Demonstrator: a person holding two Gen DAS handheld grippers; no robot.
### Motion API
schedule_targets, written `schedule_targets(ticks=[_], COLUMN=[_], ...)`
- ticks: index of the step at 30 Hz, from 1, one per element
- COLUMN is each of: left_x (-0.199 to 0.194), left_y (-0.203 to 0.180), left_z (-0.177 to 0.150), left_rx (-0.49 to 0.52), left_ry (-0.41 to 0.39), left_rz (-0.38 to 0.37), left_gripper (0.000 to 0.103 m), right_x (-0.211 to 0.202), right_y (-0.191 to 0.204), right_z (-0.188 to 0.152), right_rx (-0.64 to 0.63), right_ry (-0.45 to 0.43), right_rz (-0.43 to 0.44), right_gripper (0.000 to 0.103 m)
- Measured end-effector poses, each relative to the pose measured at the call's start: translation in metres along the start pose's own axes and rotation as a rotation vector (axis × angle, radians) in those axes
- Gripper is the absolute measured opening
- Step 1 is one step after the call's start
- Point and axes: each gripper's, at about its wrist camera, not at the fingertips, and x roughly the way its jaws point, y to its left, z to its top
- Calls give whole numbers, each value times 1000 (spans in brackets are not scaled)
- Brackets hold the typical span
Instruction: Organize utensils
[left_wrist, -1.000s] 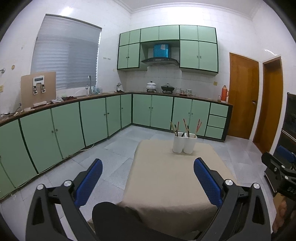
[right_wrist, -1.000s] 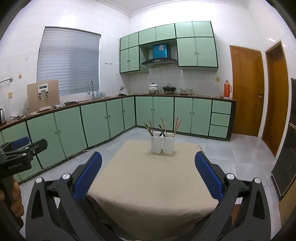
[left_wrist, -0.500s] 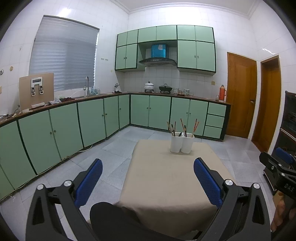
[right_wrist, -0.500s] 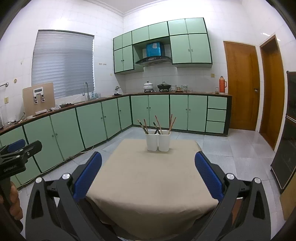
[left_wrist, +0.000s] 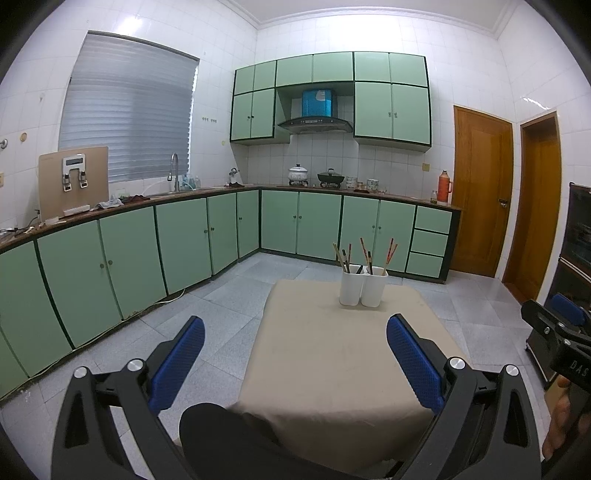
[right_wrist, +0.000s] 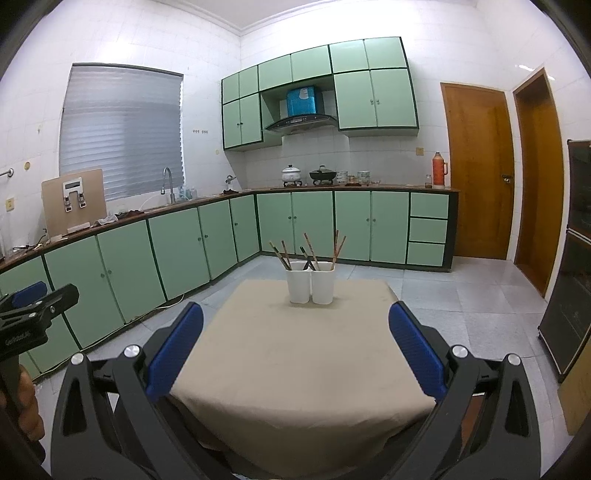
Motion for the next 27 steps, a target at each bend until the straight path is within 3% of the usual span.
schedule_targets(ticks=[27], left_x=[-3], left_y=[-5], left_z=[6], left_rx=[4], left_ry=[-4], left_rz=[-6], left_gripper=[97], right_x=[-7], right_y=[-4], right_z=[3], right_rx=[1], right_ry=[-8], right_rz=[-5], right_gripper=[97])
